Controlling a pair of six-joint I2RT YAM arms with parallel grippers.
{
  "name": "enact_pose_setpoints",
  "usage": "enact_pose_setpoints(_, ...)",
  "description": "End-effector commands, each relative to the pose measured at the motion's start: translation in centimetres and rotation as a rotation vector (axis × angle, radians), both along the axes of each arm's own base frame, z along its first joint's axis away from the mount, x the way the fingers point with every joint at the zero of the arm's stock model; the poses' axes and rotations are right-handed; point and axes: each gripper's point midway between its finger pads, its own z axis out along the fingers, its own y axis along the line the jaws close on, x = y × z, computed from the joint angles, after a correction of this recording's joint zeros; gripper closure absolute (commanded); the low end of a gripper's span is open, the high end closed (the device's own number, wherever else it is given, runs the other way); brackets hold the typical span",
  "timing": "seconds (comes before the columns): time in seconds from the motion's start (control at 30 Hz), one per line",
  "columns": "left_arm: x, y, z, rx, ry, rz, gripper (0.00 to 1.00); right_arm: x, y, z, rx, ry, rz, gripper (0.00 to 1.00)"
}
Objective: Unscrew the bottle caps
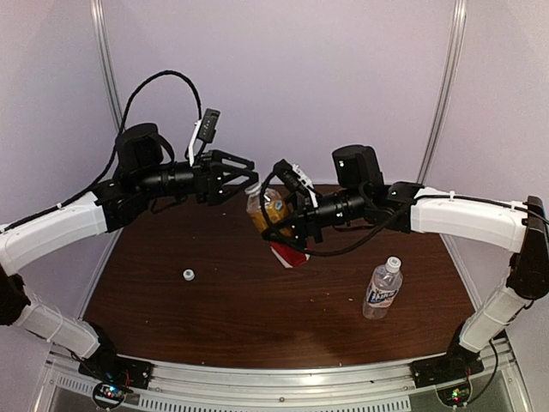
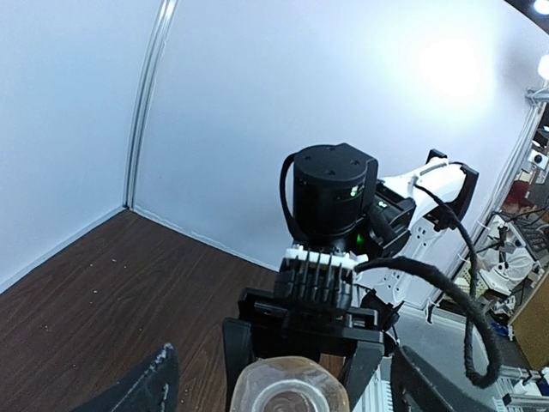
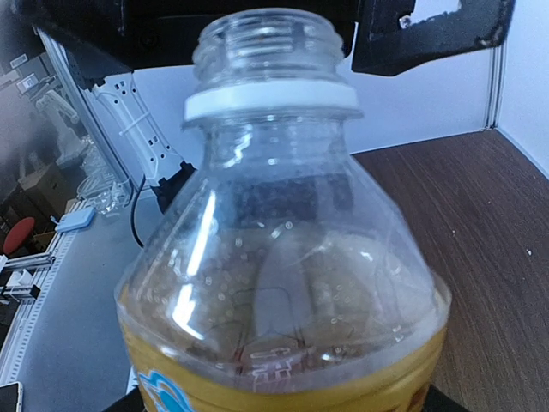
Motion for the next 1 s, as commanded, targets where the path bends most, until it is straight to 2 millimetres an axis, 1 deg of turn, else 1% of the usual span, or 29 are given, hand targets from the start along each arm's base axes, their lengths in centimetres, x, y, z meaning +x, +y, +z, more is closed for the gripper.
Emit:
enact_pose_setpoints(0.0, -0.5, -1.4, -0.2, 0.055, -0.025, -0.026, 0.16, -0.7, 0.4, 1.1, 0.018, -0.015, 0.034, 0.34)
enact_pose_setpoints(0.1, -0.5, -2.0, -1.0, 0.083, -0.015, -0.030, 0.22, -0.7, 0.4, 1.1, 0.015, -0.015, 0.031, 0.34)
enact_pose_setpoints(0.2, -0.7, -2.3, -1.5, 0.094, -0.011, -0.040, 0.31, -0.7, 0.3, 1.1, 0.014, -0.016, 0.027, 0.34)
enact_pose_setpoints(0.3, -0.8, -2.3, -1.8, 0.100, -0.008, -0.047, 0.38, -0.6, 0.3, 1.1, 0.013, -0.017, 0.024, 0.34)
enact_pose_setpoints(0.57, -1.0, -2.3, -2.0, 0.104, -0.011, -0.053, 0.59, -0.2, 0.3, 0.8, 0.004, -0.022, 0.005, 0.34)
enact_pose_setpoints(0.7, -1.0, -2.2, -1.8, 0.099, -0.021, -0.047, 0.73, 0.1, 0.3, 0.7, -0.003, -0.027, -0.014, 0.31)
enact_pose_setpoints(0.8, -1.0, -2.0, -1.6, 0.096, -0.024, -0.034, 0.82, 0.5, 0.2, 0.6, -0.010, -0.032, -0.039, 0.26)
enact_pose_setpoints(0.83, -0.9, -1.9, -1.5, 0.098, -0.024, -0.024, 0.87, 0.7, 0.2, 0.4, -0.016, -0.032, -0.051, 0.23)
enact_pose_setpoints(0.87, -0.8, -1.8, -1.5, 0.100, -0.025, -0.012, 0.89, 0.9, 0.1, 0.3, -0.021, -0.033, -0.066, 0.20)
enact_pose_setpoints(0.9, -0.7, -1.6, -1.5, 0.102, -0.026, -0.002, 0.91, 1.1, 0.1, 0.3, -0.024, -0.035, -0.073, 0.14)
enact_pose_setpoints(0.97, -0.6, -1.4, -1.7, 0.111, -0.030, 0.018, 0.93, 1.2, 0.1, 0.3, -0.027, -0.037, -0.081, 0.05)
